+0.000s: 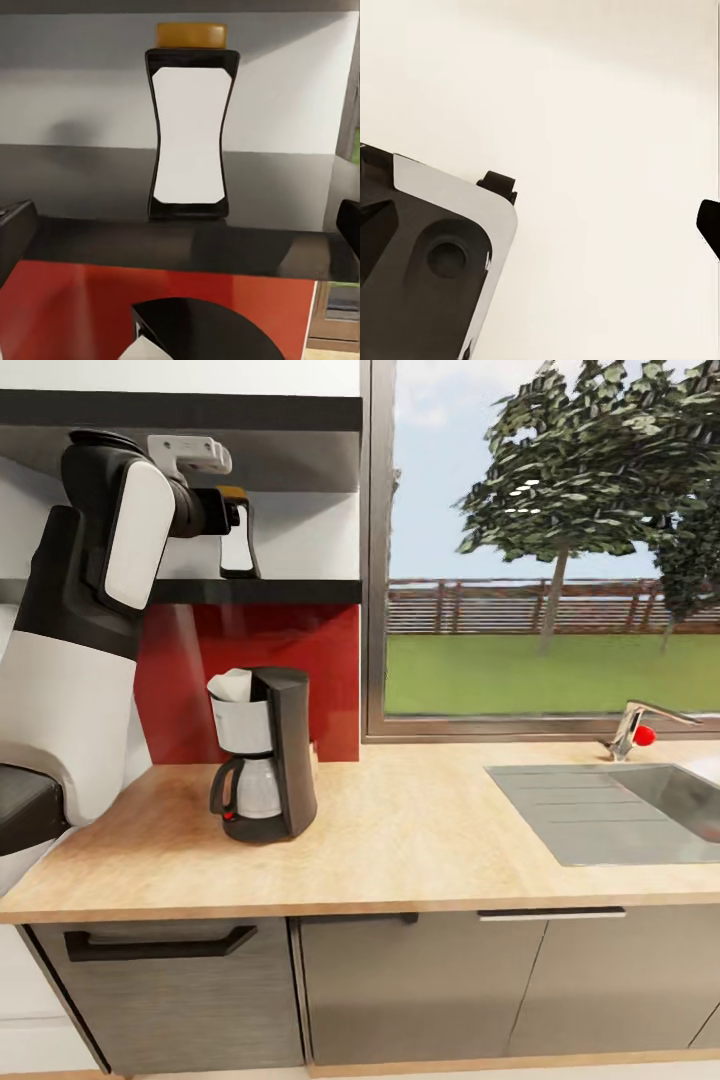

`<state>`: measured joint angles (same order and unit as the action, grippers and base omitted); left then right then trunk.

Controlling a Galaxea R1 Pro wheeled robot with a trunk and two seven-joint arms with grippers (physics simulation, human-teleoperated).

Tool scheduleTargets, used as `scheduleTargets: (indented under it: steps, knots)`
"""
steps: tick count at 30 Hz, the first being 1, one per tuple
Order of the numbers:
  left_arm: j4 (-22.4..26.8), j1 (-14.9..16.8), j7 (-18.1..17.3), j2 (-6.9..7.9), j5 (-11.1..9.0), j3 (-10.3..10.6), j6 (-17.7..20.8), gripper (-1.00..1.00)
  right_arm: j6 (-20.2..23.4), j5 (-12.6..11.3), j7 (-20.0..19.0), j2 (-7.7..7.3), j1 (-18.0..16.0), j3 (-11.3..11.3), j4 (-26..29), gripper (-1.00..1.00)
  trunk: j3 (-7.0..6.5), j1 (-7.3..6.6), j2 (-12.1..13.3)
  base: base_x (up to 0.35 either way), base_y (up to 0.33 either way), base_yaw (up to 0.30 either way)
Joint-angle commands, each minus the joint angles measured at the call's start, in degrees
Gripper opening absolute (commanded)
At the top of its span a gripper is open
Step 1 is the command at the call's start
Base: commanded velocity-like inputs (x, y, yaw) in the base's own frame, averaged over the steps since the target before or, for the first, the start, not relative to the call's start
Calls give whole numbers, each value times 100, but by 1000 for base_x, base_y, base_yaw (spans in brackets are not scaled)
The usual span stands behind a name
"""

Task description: Set up a coffee station on the kitchen countertop: keep the coffee maker on the countertop, move the bottle of coffee from the kitchen shelf to the counter next to the coffee maker, place a paper coffee filter on top of the coffee maker, put the saucer next to the coffee maker with the coffee cup on the saucer, and place the electric kettle next to the coffee maker.

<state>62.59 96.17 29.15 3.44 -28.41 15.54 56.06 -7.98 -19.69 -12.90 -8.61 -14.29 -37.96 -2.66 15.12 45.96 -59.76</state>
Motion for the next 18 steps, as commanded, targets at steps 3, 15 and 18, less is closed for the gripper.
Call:
scheduleTargets:
  steps: [3, 15, 18]
  knots:
    - [2, 7, 61, 8, -60, 19, 10, 100, -37, -61, -38, 2, -8, -45, -24, 100, 8, 3, -5, 122, -3, 0]
    - [1, 7, 59, 8, -60, 24, 10, 100, -37, -61, -38, 7, -5, -45, -24, 100, 8, 3, -5, 91, 0, 0]
    - [6, 7, 59, 8, -60, 27, 10, 100, -32, -59, -39, 9, -2, -45, -24, 100, 8, 3, -5, 180, 0, 0]
